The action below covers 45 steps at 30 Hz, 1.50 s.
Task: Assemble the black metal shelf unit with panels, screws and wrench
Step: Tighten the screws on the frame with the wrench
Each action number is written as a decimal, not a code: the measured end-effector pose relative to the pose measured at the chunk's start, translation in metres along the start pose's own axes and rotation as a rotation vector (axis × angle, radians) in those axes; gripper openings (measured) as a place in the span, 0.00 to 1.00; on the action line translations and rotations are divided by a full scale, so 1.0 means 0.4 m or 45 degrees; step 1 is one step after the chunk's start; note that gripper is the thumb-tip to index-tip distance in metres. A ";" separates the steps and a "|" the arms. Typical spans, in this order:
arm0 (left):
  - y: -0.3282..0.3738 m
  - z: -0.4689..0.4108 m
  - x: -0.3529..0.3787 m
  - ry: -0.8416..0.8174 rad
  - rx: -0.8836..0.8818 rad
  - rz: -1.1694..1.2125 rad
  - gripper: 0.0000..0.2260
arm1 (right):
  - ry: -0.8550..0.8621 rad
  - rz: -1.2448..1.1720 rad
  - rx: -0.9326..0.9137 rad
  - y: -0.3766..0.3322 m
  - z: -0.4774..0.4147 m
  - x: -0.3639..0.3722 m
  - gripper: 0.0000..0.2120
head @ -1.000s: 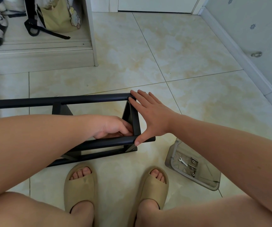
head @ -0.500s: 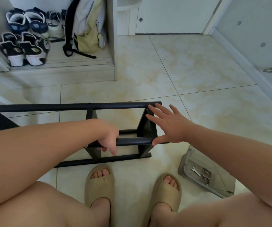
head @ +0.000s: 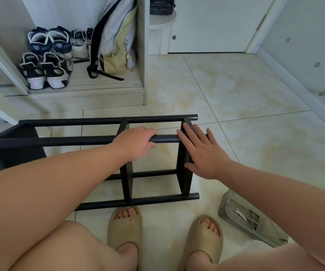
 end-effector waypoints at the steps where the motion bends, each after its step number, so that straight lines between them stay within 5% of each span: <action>1: -0.004 -0.007 -0.003 -0.023 0.015 0.036 0.04 | 0.016 0.030 0.012 0.003 -0.003 0.008 0.48; 21: -0.291 -0.445 0.120 -0.009 -0.317 0.036 0.12 | 0.006 -0.257 0.128 0.086 -0.518 0.203 0.38; 34: -0.250 -0.457 0.176 0.052 -0.456 -0.044 0.20 | -0.089 -0.301 0.133 0.105 -0.489 0.235 0.36; 45: 0.164 -0.336 0.250 0.085 0.160 -0.035 0.23 | -0.248 -0.203 0.272 0.283 -0.026 0.306 0.41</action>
Point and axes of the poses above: each hand's wrist, its own z-axis away from the middle knuckle, its own x-axis out of the palm, y = z × x, the point moved 2 cm from there along -z, towards the middle knuckle, and after that the axes turned 9 degrees about -y, right-handed, at the moved point
